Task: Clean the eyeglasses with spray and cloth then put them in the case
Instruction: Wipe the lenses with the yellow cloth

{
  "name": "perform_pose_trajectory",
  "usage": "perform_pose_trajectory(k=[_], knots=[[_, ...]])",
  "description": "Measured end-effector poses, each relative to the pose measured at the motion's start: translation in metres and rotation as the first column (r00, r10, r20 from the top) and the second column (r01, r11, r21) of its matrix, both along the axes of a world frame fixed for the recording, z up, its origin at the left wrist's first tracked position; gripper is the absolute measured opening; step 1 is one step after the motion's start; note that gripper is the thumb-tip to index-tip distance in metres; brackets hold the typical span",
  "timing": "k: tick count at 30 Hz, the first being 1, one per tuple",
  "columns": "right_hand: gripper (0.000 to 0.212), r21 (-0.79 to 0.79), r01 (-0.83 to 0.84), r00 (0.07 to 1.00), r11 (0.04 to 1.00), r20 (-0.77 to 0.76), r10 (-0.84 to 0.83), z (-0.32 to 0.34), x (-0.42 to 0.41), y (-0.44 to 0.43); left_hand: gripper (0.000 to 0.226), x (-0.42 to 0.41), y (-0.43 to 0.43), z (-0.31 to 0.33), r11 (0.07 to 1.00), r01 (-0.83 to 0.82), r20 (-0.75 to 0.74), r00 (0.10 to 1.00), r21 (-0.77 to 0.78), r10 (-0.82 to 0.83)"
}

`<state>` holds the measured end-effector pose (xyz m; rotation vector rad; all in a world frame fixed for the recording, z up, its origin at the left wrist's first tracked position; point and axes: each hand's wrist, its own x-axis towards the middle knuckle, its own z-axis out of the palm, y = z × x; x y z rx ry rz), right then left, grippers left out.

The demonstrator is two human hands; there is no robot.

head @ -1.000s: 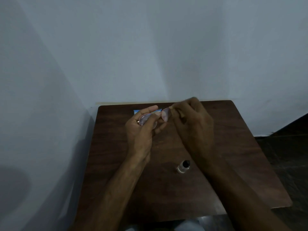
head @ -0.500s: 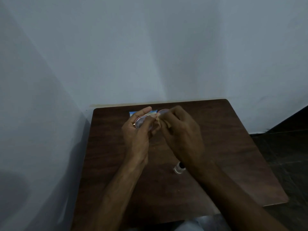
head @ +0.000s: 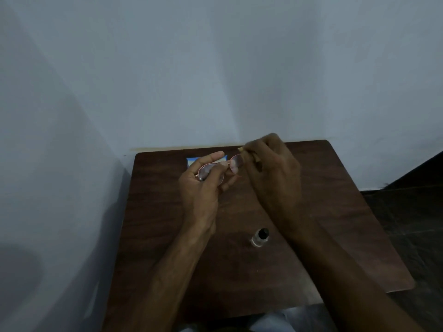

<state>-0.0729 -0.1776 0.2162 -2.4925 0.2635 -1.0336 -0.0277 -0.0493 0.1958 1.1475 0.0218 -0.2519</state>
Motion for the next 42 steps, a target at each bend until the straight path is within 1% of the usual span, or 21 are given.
perform_pose_trajectory(k=[3, 5, 7, 9, 13, 14, 15, 17, 19, 20, 23, 24, 27, 29, 32, 33, 36, 37, 39, 41, 42], knots=[[0.007, -0.083, -0.096, 0.992, 0.992, -0.085, 0.089, -0.009, -0.009, 0.02, 0.023, -0.001, 0.0, 0.003, 1.0, -0.008, 0.004, 1.0, 0.019, 0.008], [0.009, -0.085, -0.109, 0.988, 0.99, -0.117, 0.099, -0.014, -0.018, 0.022, 0.024, 0.0, 0.001, 0.003, 0.999, -0.016, 0.008, 1.0, 0.033, 0.016], [0.006, -0.019, -0.029, 0.998, 0.999, -0.064, 0.028, -0.012, -0.012, 0.009, 0.023, 0.001, 0.001, 0.0, 0.999, -0.022, -0.002, 1.0, 0.023, 0.022], [0.004, -0.001, 0.021, 1.0, 1.0, -0.018, -0.021, -0.005, -0.001, 0.0, 0.023, 0.0, 0.0, -0.002, 1.0, -0.018, -0.013, 1.0, 0.015, 0.019], [0.005, -0.078, -0.118, 0.991, 0.99, -0.072, 0.112, -0.013, -0.01, 0.022, 0.027, 0.001, -0.001, 0.0, 0.998, -0.033, 0.02, 0.999, 0.062, 0.032], [0.006, -0.093, -0.123, 0.989, 0.988, -0.088, 0.115, -0.016, -0.018, 0.024, 0.028, 0.001, 0.0, -0.001, 0.997, -0.037, 0.026, 0.999, 0.067, 0.035], [0.007, -0.084, -0.103, 0.992, 0.991, -0.087, 0.095, -0.017, -0.021, 0.02, 0.027, 0.001, 0.0, -0.001, 0.998, -0.037, 0.02, 0.999, 0.059, 0.036], [0.004, -0.017, -0.012, 0.999, 1.0, -0.037, 0.012, -0.014, -0.015, 0.005, 0.026, 0.0, 0.0, -0.003, 0.999, -0.028, -0.002, 1.0, 0.032, 0.028], [0.002, -0.002, 0.029, 1.0, 1.0, -0.006, -0.029, -0.006, -0.004, -0.004, 0.027, -0.002, -0.001, -0.002, 0.999, -0.018, 0.015, 1.0, 0.034, 0.018], [0.003, -0.02, 0.01, 1.0, 1.0, -0.02, -0.011, -0.004, -0.001, 0.0, 0.028, -0.003, -0.002, -0.001, 0.999, -0.016, 0.018, 1.0, 0.04, 0.015], [0.008, -0.076, -0.127, 0.988, 0.989, -0.1, 0.119, -0.013, -0.012, 0.02, 0.026, -0.003, -0.003, -0.001, 0.998, -0.026, 0.025, 0.999, 0.06, 0.025], [0.01, -0.069, -0.135, 0.986, 0.988, -0.107, 0.127, -0.015, -0.017, 0.019, 0.025, -0.002, -0.003, -0.004, 0.998, -0.028, 0.018, 0.999, 0.063, 0.027], [0.009, 0.006, -0.051, 0.998, 0.999, -0.039, 0.051, -0.012, -0.011, 0.006, 0.02, 0.0, -0.002, -0.01, 0.998, -0.05, 0.016, 0.999, 0.032, 0.05], [0.015, -0.003, -0.093, 0.995, 0.996, -0.044, 0.092, -0.007, -0.006, 0.01, 0.028, 0.0, -0.002, -0.01, 0.999, -0.048, 0.022, 0.999, 0.025, 0.048], [0.026, -0.033, -0.204, 0.974, 0.978, -0.112, 0.199, -0.006, -0.01, 0.025, 0.039, -0.002, -0.002, -0.01, 0.999, -0.047, -0.035, 0.998, 0.006, 0.047], [0.027, -0.032, -0.194, 0.975, 0.98, -0.114, 0.19, -0.008, -0.011, 0.025, 0.041, -0.002, -0.002, -0.009, 0.999, -0.033, -0.055, 0.998, 0.001, 0.033], [0.024, 0.005, -0.066, 0.995, 0.998, -0.079, 0.066, -0.01, -0.002, 0.017, 0.049, -0.004, -0.004, -0.005, 1.0, -0.016, -0.102, 0.995, -0.026, 0.014], [0.024, 0.01, -0.067, 0.995, 0.998, -0.07, 0.068, -0.008, -0.001, 0.019, 0.052, -0.005, -0.003, -0.004, 0.999, -0.008, -0.112, 0.994, -0.042, 0.003], [0.025, 0.015, -0.135, 0.988, 0.991, -0.067, 0.136, -0.004, -0.004, 0.033, 0.052, -0.005, -0.003, -0.002, 0.999, -0.004, -0.111, 0.994, -0.043, 0.0], [0.019, 0.03, -0.197, 0.974, 0.98, -0.109, 0.199, -0.006, -0.009, 0.049, 0.049, -0.007, -0.003, -0.002, 0.999, 0.006, -0.096, 0.995, -0.041, -0.009], [0.022, 0.049, -0.207, 0.969, 0.977, -0.128, 0.212, -0.009, -0.012, 0.054, 0.05, -0.008, -0.003, -0.001, 0.998, 0.009, -0.093, 0.996, -0.057, -0.014]])
